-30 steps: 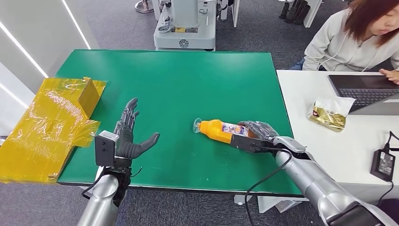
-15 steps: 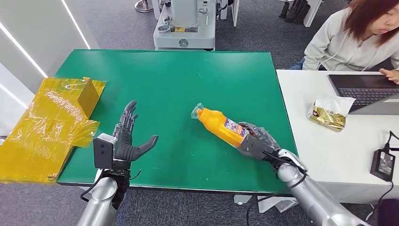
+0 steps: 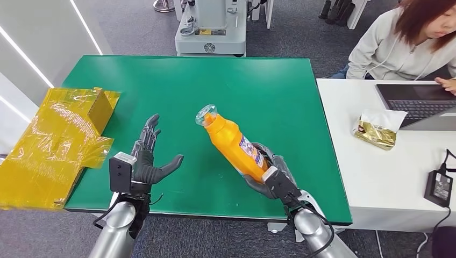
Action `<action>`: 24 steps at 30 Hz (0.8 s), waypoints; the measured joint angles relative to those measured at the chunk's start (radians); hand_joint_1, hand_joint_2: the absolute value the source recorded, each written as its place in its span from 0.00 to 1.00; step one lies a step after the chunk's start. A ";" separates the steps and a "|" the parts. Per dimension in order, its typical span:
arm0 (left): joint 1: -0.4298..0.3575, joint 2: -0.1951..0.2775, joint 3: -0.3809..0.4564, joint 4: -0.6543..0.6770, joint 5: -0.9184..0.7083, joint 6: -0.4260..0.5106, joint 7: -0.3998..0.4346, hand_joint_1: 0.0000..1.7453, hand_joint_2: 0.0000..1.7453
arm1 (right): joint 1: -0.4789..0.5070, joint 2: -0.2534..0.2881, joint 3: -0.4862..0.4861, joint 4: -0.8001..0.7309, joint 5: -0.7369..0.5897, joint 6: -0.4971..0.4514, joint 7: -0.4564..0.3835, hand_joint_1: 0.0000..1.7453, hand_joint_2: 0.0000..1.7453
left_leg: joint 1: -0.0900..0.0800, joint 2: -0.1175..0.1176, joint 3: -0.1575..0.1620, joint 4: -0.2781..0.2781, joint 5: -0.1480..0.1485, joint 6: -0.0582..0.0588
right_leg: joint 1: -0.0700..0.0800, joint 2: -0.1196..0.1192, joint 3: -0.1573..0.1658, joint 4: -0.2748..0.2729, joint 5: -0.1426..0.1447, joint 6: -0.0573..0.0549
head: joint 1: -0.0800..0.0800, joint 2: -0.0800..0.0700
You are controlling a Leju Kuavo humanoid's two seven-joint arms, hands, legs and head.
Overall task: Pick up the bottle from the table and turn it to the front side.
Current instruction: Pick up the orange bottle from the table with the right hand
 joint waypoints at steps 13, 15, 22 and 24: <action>-0.023 0.007 -0.003 0.026 0.084 -0.122 0.048 0.00 1.00 | 0.009 0.049 -0.012 -0.028 0.018 0.047 0.000 1.00 1.00 | 0.000 0.000 0.000 0.000 0.000 0.000 | 0.000 0.000 0.000 0.000 0.000 0.000 | 0.000 0.000; -0.039 0.008 -0.004 0.057 0.115 -0.191 0.073 0.00 1.00 | 0.004 0.062 -0.013 -0.018 0.035 0.060 -0.006 1.00 1.00 | 0.000 0.000 0.000 0.000 0.000 0.000 | 0.000 0.000 0.000 0.000 0.000 0.000 | 0.000 0.000; -0.181 0.003 -0.028 0.226 0.295 -0.447 0.181 0.00 1.00 | -0.110 0.151 -0.011 0.116 0.078 0.076 -0.045 1.00 1.00 | 0.000 0.000 0.000 0.000 0.002 0.000 | 0.000 0.000 0.000 0.001 0.002 0.000 | 0.000 0.000; -0.237 -0.005 -0.044 0.287 0.340 -0.482 0.198 0.00 1.00 | -0.145 0.172 -0.010 0.151 0.074 0.073 -0.051 1.00 1.00 | 0.000 -0.001 0.000 0.000 0.003 0.001 | 0.000 -0.001 0.000 0.001 0.002 0.000 | 0.000 0.000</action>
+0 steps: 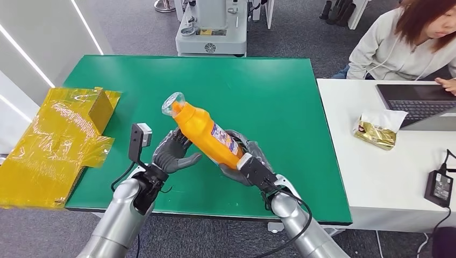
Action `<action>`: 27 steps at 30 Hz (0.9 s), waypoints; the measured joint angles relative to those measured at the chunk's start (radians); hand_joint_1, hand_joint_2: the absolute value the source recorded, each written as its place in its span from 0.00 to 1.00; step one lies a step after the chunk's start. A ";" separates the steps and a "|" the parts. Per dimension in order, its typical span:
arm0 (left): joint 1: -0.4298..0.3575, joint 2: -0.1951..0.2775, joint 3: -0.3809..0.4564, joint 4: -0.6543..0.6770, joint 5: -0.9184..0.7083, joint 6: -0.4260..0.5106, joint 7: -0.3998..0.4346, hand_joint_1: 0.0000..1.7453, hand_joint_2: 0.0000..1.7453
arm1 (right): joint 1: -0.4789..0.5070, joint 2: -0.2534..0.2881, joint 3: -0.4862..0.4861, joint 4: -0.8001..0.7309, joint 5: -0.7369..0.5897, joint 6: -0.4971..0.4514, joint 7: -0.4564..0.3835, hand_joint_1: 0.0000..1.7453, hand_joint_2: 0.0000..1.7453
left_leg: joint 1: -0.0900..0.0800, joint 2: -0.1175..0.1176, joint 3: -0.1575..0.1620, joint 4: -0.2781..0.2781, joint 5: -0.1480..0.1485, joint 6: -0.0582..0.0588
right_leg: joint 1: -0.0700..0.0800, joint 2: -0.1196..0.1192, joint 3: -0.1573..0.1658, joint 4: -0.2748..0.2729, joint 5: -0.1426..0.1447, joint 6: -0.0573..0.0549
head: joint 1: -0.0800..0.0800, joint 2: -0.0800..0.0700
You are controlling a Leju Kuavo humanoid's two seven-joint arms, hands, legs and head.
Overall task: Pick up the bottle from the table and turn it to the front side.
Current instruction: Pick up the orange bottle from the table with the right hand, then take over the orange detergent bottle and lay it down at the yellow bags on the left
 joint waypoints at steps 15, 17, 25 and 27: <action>-0.184 -0.043 -0.069 0.198 0.148 -0.064 0.080 0.00 1.00 | -0.045 0.044 -0.006 0.078 0.001 -0.027 0.001 1.00 1.00 | 0.000 0.000 -0.001 0.000 0.000 0.000 | 0.000 0.000 -0.001 0.000 0.000 0.000 | 0.000 0.000; -0.197 -0.046 -0.071 0.211 0.187 -0.075 0.096 0.00 1.00 | -0.047 0.046 -0.010 0.085 0.006 -0.030 0.001 1.00 1.00 | 0.000 0.000 -0.001 0.000 0.000 0.000 | 0.000 0.000 -0.001 0.000 0.000 0.000 | 0.000 0.000; -0.248 -0.065 -0.093 0.223 0.210 0.029 0.064 0.00 1.00 | -0.044 0.054 -0.021 0.102 0.018 -0.052 -0.003 1.00 1.00 | 0.000 0.000 -0.001 0.000 0.000 0.001 | 0.000 0.000 -0.001 0.000 0.000 0.000 | 0.000 0.000; -0.255 -0.067 -0.097 0.223 0.209 0.034 0.062 0.00 1.00 | -0.044 0.055 -0.023 0.103 0.018 -0.052 -0.004 1.00 1.00 | 0.000 0.000 -0.001 0.000 0.000 0.001 | 0.000 0.000 -0.001 0.000 0.000 0.000 | 0.000 0.000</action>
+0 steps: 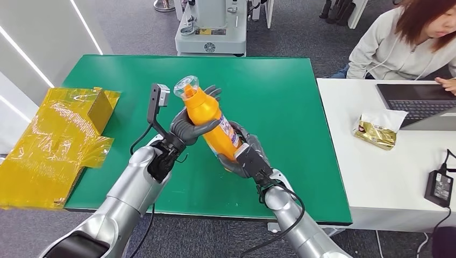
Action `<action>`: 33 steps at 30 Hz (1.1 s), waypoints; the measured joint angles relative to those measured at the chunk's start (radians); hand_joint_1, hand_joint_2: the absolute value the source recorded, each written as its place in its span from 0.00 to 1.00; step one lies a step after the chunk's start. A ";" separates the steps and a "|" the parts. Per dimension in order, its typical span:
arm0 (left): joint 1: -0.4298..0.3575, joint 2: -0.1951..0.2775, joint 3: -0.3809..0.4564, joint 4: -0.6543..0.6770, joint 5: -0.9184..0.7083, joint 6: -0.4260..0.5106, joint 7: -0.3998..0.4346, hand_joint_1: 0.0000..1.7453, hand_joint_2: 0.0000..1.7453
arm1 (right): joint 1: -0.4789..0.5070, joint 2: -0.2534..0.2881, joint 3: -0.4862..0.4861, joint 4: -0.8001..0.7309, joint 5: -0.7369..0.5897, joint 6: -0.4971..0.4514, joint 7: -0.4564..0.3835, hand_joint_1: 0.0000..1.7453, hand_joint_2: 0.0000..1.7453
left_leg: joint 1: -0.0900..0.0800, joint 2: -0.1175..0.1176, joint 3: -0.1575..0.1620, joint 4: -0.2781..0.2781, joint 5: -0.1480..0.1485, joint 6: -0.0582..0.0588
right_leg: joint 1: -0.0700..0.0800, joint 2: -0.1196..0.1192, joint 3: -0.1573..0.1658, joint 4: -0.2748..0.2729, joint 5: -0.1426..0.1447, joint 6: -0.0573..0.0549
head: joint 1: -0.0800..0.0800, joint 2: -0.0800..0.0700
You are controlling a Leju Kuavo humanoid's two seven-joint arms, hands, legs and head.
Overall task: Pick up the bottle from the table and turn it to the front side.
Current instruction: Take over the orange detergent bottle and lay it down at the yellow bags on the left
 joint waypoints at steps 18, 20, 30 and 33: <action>-0.006 0.006 -0.009 -0.003 0.047 0.048 -0.043 0.54 1.00 | 0.002 0.003 -0.018 0.027 0.019 0.007 0.000 1.00 1.00 | 0.000 0.000 0.000 0.000 0.000 0.000 | 0.000 0.000 0.000 0.000 0.000 0.000 | 0.000 0.000; -0.003 0.008 -0.009 -0.012 0.033 0.083 -0.057 1.00 1.00 | 0.001 0.004 -0.019 0.034 0.020 0.007 0.000 1.00 1.00 | 0.000 0.000 -0.001 0.000 0.000 0.000 | 0.000 0.000 0.000 0.000 0.000 0.000 | 0.000 0.000; 0.032 0.011 -0.009 -0.067 0.014 0.125 -0.062 1.00 1.00 | 0.001 0.018 -0.029 0.050 0.023 0.007 -0.005 0.93 1.00 | 0.000 0.000 -0.001 0.000 0.000 0.000 | 0.000 -0.001 0.000 0.000 0.000 0.000 | 0.000 0.000; 0.032 0.010 -0.009 -0.067 0.018 0.114 -0.060 1.00 1.00 | 0.004 0.022 -0.036 0.050 0.030 0.000 -0.005 0.94 1.00 | 0.000 0.000 -0.001 0.000 0.000 0.000 | 0.000 -0.001 0.000 0.000 0.000 0.000 | 0.000 0.000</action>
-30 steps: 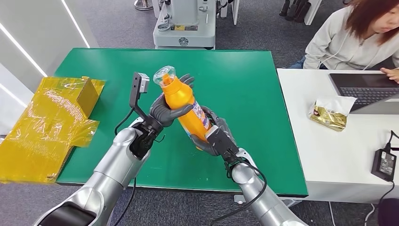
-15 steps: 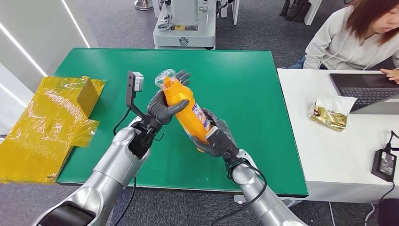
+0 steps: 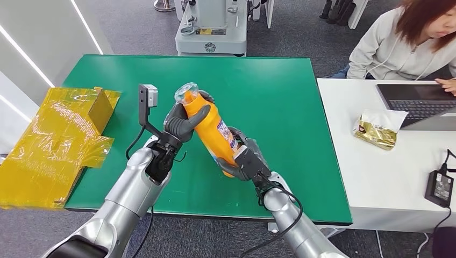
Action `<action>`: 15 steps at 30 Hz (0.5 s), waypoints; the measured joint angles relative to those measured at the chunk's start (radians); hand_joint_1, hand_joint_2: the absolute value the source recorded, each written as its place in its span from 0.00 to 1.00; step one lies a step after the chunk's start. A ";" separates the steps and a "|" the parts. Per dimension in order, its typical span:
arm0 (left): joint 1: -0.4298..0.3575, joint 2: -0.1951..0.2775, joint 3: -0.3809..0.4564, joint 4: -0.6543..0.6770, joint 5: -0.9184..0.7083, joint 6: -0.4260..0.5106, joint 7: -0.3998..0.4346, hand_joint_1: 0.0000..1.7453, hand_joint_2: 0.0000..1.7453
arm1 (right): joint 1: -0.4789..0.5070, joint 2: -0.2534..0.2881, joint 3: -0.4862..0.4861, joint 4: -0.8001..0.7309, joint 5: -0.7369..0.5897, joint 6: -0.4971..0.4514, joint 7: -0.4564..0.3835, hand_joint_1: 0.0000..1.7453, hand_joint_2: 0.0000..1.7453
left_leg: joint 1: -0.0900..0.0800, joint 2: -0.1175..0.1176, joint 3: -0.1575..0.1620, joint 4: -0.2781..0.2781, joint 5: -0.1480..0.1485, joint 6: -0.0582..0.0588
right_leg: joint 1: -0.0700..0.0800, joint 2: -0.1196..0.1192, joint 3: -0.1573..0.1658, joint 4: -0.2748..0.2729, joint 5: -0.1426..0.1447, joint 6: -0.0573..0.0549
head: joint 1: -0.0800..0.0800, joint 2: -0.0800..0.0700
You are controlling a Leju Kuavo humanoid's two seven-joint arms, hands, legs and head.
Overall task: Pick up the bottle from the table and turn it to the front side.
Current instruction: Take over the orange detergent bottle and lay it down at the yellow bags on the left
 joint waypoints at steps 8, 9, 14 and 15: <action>-0.020 -0.005 0.000 0.031 0.021 -0.065 0.025 1.00 1.00 | 0.019 0.001 -0.028 -0.015 0.007 -0.017 -0.003 0.36 1.00 | 0.000 0.000 0.000 0.000 0.000 0.000 | 0.000 0.000 0.000 0.000 0.000 0.000 | 0.000 0.000; -0.021 -0.006 0.000 0.035 0.022 -0.076 0.028 1.00 1.00 | 0.023 0.001 -0.032 -0.021 0.008 -0.018 -0.004 0.13 1.00 | 0.000 0.000 0.000 0.000 0.000 0.000 | 0.000 0.000 0.000 0.000 0.000 0.000 | 0.000 0.000; -0.022 -0.013 -0.015 0.048 0.017 -0.115 0.033 1.00 1.00 | 0.045 0.001 -0.044 -0.068 0.005 -0.019 -0.007 0.00 1.00 | 0.000 0.000 0.000 0.000 0.000 0.000 | 0.000 0.000 -0.001 0.000 0.000 0.000 | 0.000 0.000; -0.022 -0.016 -0.021 0.050 0.016 -0.117 0.033 1.00 1.00 | 0.047 0.001 -0.046 -0.079 0.005 -0.019 -0.008 0.00 1.00 | 0.000 0.000 0.000 0.000 0.000 0.000 | 0.000 0.000 -0.001 0.000 0.000 0.000 | 0.000 0.000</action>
